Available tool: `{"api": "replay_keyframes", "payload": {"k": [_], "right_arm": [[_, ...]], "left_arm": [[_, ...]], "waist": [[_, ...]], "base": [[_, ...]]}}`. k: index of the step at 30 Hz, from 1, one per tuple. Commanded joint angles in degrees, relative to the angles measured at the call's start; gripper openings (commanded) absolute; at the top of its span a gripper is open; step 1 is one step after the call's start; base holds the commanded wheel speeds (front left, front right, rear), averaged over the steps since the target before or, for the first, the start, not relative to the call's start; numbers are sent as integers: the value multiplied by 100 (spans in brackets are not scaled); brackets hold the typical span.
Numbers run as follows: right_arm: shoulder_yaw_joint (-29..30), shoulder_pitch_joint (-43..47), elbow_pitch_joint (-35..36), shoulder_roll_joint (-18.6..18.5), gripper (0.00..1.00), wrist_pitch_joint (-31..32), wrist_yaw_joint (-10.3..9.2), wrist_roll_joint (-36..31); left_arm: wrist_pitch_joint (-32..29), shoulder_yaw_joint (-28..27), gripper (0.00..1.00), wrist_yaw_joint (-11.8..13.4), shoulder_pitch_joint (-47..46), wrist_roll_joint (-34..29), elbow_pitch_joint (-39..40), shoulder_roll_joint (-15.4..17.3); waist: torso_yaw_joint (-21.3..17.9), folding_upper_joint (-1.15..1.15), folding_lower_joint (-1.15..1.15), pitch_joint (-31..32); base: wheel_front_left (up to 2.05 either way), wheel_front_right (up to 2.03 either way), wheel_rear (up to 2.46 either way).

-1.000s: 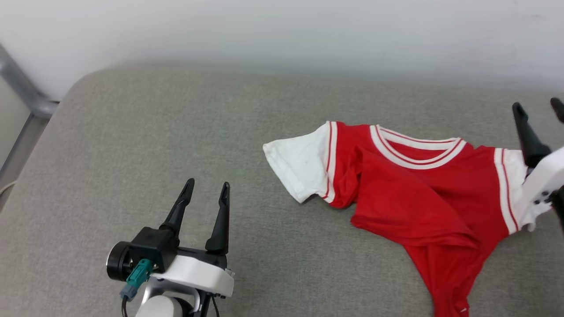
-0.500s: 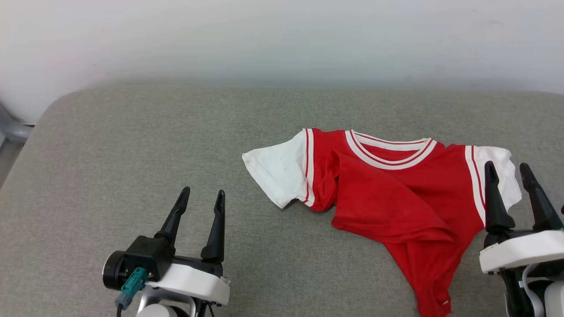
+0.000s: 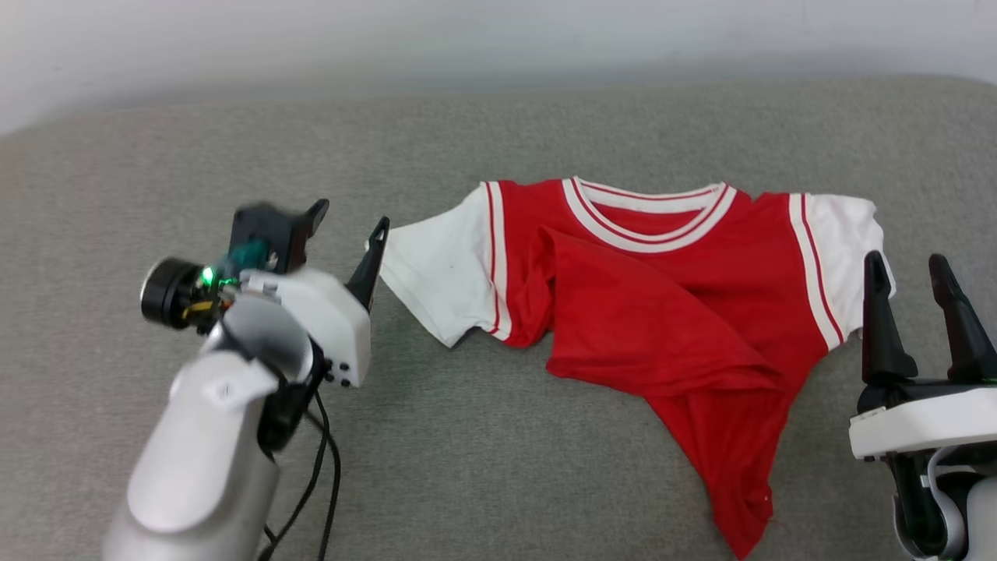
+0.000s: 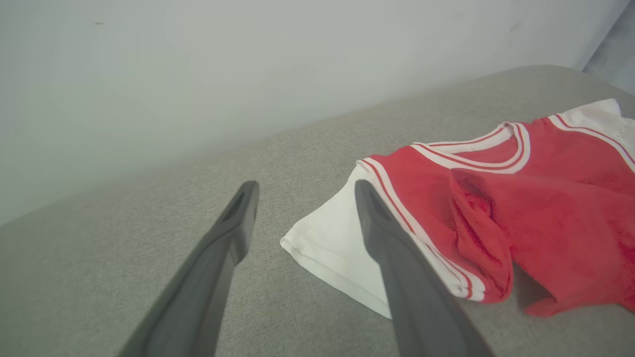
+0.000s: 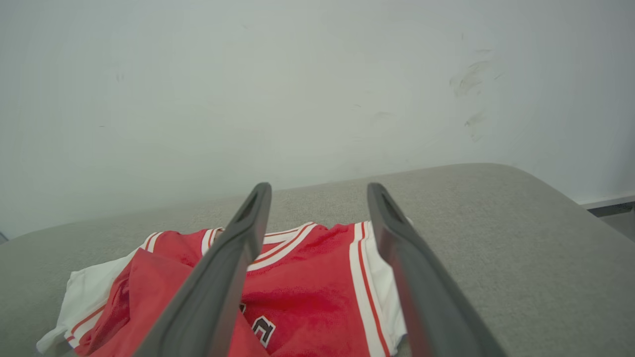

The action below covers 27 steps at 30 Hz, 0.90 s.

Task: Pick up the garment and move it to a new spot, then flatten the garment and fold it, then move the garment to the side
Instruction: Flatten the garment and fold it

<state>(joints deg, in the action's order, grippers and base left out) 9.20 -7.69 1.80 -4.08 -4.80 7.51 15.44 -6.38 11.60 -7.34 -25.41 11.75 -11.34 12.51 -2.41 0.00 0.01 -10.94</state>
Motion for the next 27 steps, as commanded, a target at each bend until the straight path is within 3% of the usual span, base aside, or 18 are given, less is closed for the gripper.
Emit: {"api": "replay_keyframes", "payload": {"k": [1, 5, 10, 19, 27], "right_arm": [[-26, -121, 28, 36, 100, -42, -4, -22], [-115, -250, 8, 68, 100, -130, -4, 23], [-211, -355, -91, 101, 100, -258, -5, 56], [-319, -491, -234, 124, 100, -425, -4, 77], [-370, -534, -276, 129, 100, -493, -5, 79]], "left_arm": [[-530, 238, 100, -10, -320, 239, -116, 171], [-2035, 839, 100, -13, -1110, 921, -447, 795], [-3040, 1299, 100, -15, -1678, 1395, -779, 1232], [-3385, 1572, 100, -17, -2135, 1435, -1435, 1577], [-3342, 1620, 100, 23, -2221, 1453, -2015, 1612]], "waist": [[-203, 0, -1, -234], [-411, 0, -1, -472], [-632, 0, -1, -698], [-842, 0, -1, -1001], [-903, 0, -1, -1211]], "base": [[0, 0, 0], [0, 0, 0], [0, 0, 0], [0, 0, 0], [0, 0, 0]]}}
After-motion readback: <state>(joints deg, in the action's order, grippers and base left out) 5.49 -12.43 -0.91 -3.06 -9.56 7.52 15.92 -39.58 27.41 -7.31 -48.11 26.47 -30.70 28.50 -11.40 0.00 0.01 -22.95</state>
